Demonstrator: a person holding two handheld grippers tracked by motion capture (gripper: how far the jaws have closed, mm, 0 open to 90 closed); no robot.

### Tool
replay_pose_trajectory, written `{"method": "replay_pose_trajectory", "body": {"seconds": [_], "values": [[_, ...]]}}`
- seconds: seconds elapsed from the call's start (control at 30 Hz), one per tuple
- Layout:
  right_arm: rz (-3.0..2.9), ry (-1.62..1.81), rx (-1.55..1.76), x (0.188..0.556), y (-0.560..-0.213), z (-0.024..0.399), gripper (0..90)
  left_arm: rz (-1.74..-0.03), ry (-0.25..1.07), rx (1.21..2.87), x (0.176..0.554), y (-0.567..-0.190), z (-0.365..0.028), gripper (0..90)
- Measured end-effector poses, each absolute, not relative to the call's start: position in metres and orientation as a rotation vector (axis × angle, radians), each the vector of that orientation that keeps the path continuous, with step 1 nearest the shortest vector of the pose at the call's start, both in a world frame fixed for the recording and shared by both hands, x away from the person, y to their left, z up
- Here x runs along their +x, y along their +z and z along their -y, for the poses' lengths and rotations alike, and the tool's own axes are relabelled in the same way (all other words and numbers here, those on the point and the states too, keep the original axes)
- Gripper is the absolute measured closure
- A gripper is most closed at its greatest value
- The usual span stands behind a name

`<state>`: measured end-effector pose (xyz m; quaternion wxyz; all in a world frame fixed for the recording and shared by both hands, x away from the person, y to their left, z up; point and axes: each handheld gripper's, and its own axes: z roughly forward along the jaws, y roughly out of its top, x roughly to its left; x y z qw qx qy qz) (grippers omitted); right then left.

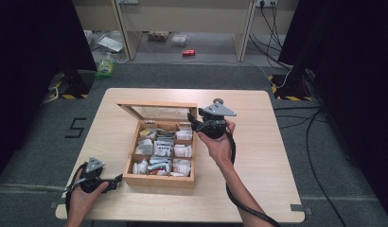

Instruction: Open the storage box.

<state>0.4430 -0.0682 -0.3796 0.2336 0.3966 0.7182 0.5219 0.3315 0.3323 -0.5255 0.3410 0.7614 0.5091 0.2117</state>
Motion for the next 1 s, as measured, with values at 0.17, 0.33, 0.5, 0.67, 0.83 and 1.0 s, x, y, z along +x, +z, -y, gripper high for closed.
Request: {"method": "replay_pose_trajectory", "body": {"seconds": [0.17, 0.33, 0.5, 0.67, 0.83, 1.0], "values": [[-1.966, 1.440, 1.113, 0.448, -0.380, 0.067, 52.9, -1.325, 0.551, 1.980, 0.331, -0.526, -0.332, 5.0], [-1.970, 1.422, 1.120, 0.454, -0.380, 0.063, 52.7, -1.325, 0.551, 1.980, 0.331, -0.526, -0.332, 5.0], [-1.963, 1.417, 1.143, 0.459, -0.379, 0.061, 52.6, -1.325, 0.551, 1.980, 0.331, -0.526, -0.332, 5.0], [-1.961, 1.410, 1.151, 0.464, -0.378, 0.060, 52.6, -1.325, 0.550, 1.980, 0.331, -0.526, -0.332, 5.0], [-1.953, 1.412, 1.175, 0.469, -0.377, 0.059, 52.7, -1.325, 0.550, 1.980, 0.331, -0.526, -0.332, 5.0], [-1.951, 1.411, 1.195, 0.473, -0.376, 0.059, 52.8, -1.324, 0.550, 1.980, 0.331, -0.526, -0.332, 5.0]]}}
